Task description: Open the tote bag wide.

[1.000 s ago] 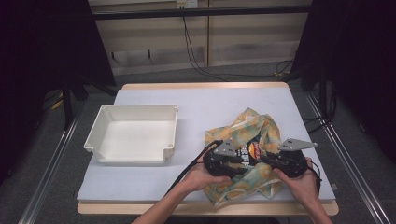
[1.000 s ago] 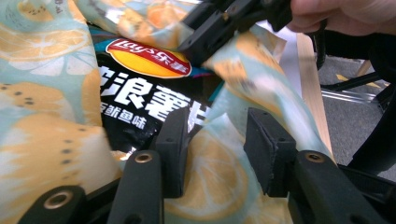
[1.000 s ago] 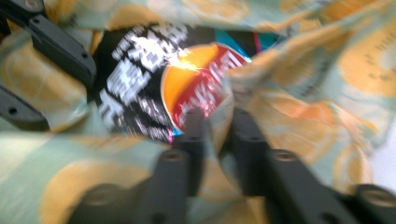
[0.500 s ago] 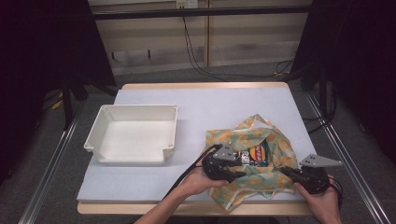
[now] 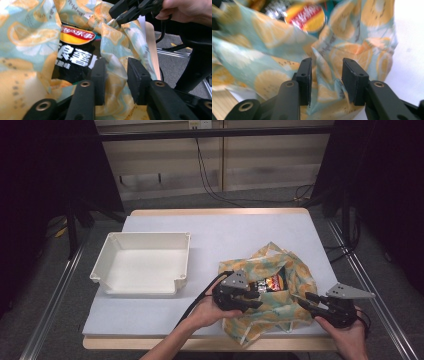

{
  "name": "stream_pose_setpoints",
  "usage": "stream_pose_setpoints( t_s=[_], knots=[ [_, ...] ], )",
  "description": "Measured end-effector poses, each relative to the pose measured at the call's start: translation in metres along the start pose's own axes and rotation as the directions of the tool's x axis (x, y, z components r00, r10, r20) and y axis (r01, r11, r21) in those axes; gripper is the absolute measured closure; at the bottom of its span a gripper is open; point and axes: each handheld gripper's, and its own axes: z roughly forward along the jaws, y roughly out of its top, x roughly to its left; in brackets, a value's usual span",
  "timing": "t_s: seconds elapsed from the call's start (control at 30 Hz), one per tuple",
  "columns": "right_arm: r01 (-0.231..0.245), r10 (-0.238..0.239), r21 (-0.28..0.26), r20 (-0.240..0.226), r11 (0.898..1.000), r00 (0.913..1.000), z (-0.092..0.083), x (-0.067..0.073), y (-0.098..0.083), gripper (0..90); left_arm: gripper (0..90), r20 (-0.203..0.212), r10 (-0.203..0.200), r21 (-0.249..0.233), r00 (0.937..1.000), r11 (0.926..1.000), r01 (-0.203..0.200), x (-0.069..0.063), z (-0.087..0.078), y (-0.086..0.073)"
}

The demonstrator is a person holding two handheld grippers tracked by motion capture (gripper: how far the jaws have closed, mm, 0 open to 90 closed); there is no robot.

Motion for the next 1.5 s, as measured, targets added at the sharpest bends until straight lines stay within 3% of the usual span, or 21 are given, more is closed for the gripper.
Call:
stream_pose_setpoints(
  t_s=[0.13, 0.27, 0.3, 0.37, 0.47, 0.6, 0.63, 0.7, 0.73, 0.77, 0.8, 0.83, 0.9, 1.23, 1.37, 1.5],
  knots=[
    [0.01, -0.013, -0.057, -0.066, 0.998, 0.9977, -0.008, 0.006, 0.014, 63.5, 70.7, 0.006, -0.024, -0.044, 0.9997, 0.9987, 0.024, 0.004, -0.004, 0.005],
    [0.032, -0.04, -0.066, -0.121, 0.997, 0.9918, -0.004, 0.01, 0.022, 56.5, 72.9, 0.011, -0.036, -0.063, 0.9993, 0.9974, 0.036, 0.008, -0.007, 0.009],
    [0.054, -0.061, -0.052, -0.146, 0.997, 0.9874, 0.005, 0.015, 0.027, 51.3, 75.6, 0.009, -0.038, -0.077, 0.9992, 0.9963, 0.038, 0.01, -0.008, 0.01],
    [0.069, -0.075, -0.048, -0.153, 0.996, 0.9854, 0.008, 0.016, 0.029, 49.8, 76.4, 0.005, -0.041, -0.075, 0.9991, 0.9963, 0.041, 0.012, -0.009, 0.011],
    [0.091, -0.097, -0.04, -0.189, 0.995, 0.9772, 0.026, 0.018, 0.038, 40.2, 76.5, -0.003, -0.079, -0.085, 0.9969, 0.9933, 0.079, 0.022, -0.006, 0.012],
    [0.105, -0.109, -0.031, -0.209, 0.994, 0.9718, 0.036, 0.017, 0.042, 39.2, 75.0, -0.017, -0.103, -0.084, 0.9945, 0.9913, 0.101, 0.029, 0.0, 0.013],
    [0.124, -0.125, -0.019, -0.219, 0.992, 0.9677, 0.042, 0.019, 0.042, 52.1, 73.7, -0.024, -0.104, -0.074, 0.9943, 0.9921, 0.102, 0.031, 0.005, 0.014],
    [0.142, -0.141, -0.012, -0.225, 0.99, 0.964, 0.043, 0.021, 0.04, 56.8, 73.1, -0.026, -0.108, -0.067, 0.9938, 0.9921, 0.107, 0.032, 0.009, 0.013],
    [0.164, -0.158, 0.005, -0.242, 0.986, 0.9574, 0.042, 0.025, 0.036, 74.0, 70.9, -0.033, -0.119, -0.054, 0.9923, 0.9916, 0.117, 0.034, 0.015, 0.012],
    [0.164, -0.158, 0.005, -0.242, 0.986, 0.9574, 0.042, 0.025, 0.036, 74.0, 70.1, -0.033, -0.119, -0.054, 0.9923, 0.9916, 0.117, 0.034, 0.015, 0.012],
    [0.179, -0.172, 0.004, -0.259, 0.984, 0.9504, 0.037, 0.027, 0.032, 83.6, 69.2, -0.045, -0.12, -0.032, 0.9917, 0.9924, 0.119, 0.035, 0.021, 0.011],
    [0.185, -0.176, 0.01, -0.271, 0.983, 0.9463, 0.034, 0.027, 0.03, 86.7, 68.5, -0.045, -0.121, -0.029, 0.9916, 0.9923, 0.12, 0.035, 0.023, 0.01],
    [0.191, -0.178, 0.019, -0.28, 0.981, 0.9433, 0.029, 0.026, 0.023, 89.2, 67.4, -0.047, -0.119, -0.025, 0.9918, 0.9927, 0.118, 0.034, 0.025, 0.01],
    [0.171, -0.138, 0.096, -0.277, 0.981, 0.9507, 0.023, 0.021, -0.014, 90.0, 62.4, -0.06, -0.11, 0.002, 0.9921, 0.9939, 0.11, 0.031, 0.03, 0.01],
    [0.142, -0.1, 0.143, -0.266, 0.979, 0.9587, 0.026, 0.017, -0.022, 90.0, 58.8, -0.07, -0.095, 0.003, 0.993, 0.9954, 0.095, 0.026, 0.03, 0.01],
    [0.154, -0.108, 0.164, -0.255, 0.974, 0.9609, 0.024, 0.019, -0.024, 90.0, 58.4, -0.069, -0.089, 0.011, 0.9937, 0.9959, 0.09, 0.024, 0.03, 0.009]
  ],
)
